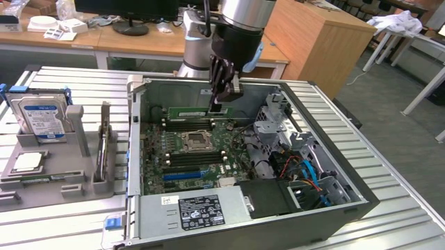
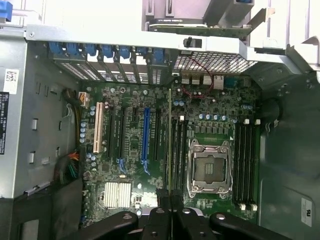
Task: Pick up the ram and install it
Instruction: 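Pick up the ram and move it above insertion slot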
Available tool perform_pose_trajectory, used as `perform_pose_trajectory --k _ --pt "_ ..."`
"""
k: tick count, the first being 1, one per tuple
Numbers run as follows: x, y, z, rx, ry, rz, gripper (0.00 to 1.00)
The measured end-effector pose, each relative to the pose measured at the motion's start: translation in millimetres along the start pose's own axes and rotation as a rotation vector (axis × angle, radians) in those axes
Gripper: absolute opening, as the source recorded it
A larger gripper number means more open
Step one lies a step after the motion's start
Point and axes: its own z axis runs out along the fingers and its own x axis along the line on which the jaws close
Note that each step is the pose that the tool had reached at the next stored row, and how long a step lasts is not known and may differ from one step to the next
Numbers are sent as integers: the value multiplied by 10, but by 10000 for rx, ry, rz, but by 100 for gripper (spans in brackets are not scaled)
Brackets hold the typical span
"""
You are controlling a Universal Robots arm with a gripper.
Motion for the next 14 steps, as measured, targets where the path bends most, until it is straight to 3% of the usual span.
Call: perform_pose_trajectory --k 7,12,14 --pt "3 -7 119 0 -1 0 12" --pt "3 -10 119 0 1 2 12" --pt "7 -51 117 -2 -1 3 12"
